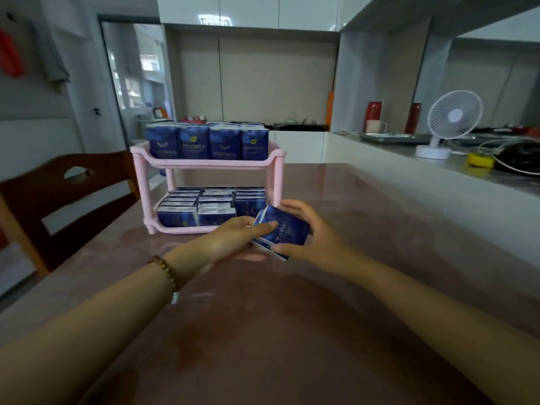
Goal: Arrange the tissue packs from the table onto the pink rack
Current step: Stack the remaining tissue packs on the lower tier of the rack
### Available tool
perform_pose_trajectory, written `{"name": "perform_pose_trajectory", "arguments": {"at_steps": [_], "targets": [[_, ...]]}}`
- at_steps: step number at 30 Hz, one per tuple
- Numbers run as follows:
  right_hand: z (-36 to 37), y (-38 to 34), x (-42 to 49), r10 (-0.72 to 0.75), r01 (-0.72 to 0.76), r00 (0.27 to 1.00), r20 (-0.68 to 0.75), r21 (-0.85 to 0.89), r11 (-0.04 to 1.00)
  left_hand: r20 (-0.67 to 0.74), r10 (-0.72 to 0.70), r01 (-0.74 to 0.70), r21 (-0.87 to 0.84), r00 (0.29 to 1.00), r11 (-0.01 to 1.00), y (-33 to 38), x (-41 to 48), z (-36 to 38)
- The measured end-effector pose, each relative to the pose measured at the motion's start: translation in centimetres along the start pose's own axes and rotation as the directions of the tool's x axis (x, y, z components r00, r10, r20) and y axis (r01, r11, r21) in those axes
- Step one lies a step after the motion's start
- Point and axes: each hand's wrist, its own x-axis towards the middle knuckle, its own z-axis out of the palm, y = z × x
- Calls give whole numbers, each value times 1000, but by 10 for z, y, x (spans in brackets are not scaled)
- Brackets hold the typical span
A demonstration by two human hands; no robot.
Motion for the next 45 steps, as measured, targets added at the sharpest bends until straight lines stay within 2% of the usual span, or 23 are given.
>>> {"name": "perform_pose_trajectory", "arguments": {"at_steps": [5,9,12,17,21,22,24,26,28,30,32,36,40,45], "targets": [[7,5,21,117,-137,987,114,188,973,-13,69,-69,0,998,998,-15,-5,-30],[11,12,29,88,-104,988,127,126,987,3,126,-124,172,992,977,-27,-8,-45],[16,17,29,99,-113,976,193,61,992,18,173,-169,344,985,924,-38,-8,-52],[21,22,32,75,-94,974,213,79,992,-29,297,-261,401,954,878,-38,0,-53],[20,22,35,47,-59,982,181,60,996,60,322,-308,491,945,815,-20,8,-58],[19,22,36,20,-28,991,133,54,998,75,332,-324,497,940,805,-14,9,-61],[13,26,40,-49,50,997,-58,24,998,50,375,-355,458,926,815,-6,14,-70],[4,29,44,-139,118,973,-184,-118,986,-38,396,-346,415,918,842,-4,21,-78],[-1,32,47,-181,135,971,-158,-262,956,-101,392,-329,379,914,865,-4,29,-79],[-3,36,47,-111,84,991,-75,-304,949,-122,384,-326,336,915,884,-6,36,-75],[-1,43,45,-46,43,999,-5,-316,948,-147,381,-325,301,913,896,-5,43,-71],[1,44,40,-22,43,997,77,-283,958,-148,379,-324,299,913,898,-2,58,-65],[1,41,37,44,-15,994,98,-280,960,-149,367,-310,307,918,900,1,72,-65],[1,42,37,14,20,993,119,-282,959,-110,272,-232,283,956,931,0,82,-74]]}}
